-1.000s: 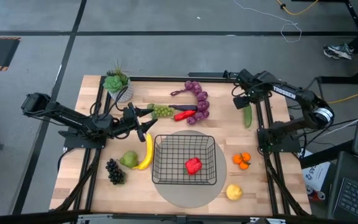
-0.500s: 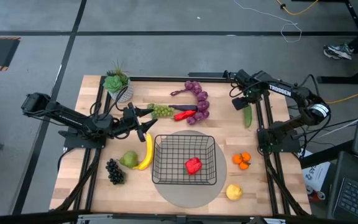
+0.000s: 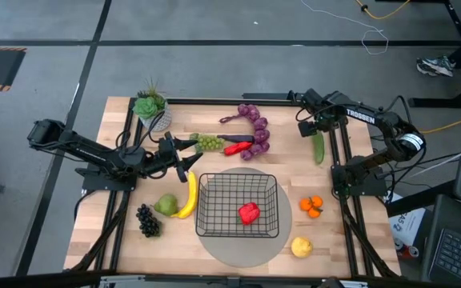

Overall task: Build produce basket
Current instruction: Put the green cucumber into the wire basket

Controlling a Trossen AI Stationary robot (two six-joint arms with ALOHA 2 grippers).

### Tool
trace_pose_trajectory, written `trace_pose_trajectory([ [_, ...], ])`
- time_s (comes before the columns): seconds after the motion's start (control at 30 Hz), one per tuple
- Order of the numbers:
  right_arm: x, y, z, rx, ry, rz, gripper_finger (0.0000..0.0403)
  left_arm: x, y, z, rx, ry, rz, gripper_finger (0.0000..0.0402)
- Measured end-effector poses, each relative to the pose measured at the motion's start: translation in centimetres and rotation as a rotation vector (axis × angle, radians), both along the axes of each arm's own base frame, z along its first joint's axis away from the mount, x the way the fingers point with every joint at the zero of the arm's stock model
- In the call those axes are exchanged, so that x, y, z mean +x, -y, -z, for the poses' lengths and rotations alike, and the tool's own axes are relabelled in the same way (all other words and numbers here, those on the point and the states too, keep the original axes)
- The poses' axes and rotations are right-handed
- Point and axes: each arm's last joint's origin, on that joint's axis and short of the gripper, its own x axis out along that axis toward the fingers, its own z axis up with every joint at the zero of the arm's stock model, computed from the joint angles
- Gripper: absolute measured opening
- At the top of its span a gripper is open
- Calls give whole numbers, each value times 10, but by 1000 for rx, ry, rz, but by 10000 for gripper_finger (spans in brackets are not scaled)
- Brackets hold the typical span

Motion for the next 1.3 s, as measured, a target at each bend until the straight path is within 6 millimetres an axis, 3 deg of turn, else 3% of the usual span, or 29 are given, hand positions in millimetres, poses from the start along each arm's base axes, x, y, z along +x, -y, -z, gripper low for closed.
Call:
trace_pose_trajectory([
  [0.2, -4, -8, 5, 31, -30, 115, 277, 0, 0, 0, 0, 0, 1, 247],
  [0.57, -8, -30, 53, 110, 80, 109, 278, 0, 0, 0, 0, 0, 0, 247],
  [0.97, -10, -31, 62, 94, 101, 54, 277, 0, 0, 0, 0, 0, 0, 247],
  [1.13, -9, -30, 62, 95, 117, 3, 256, 0, 0, 0, 1, 0, 0, 247],
  [1.3, -7, -30, 63, 104, 148, -26, 197, 0, 0, 0, 1, -1, 1, 247],
])
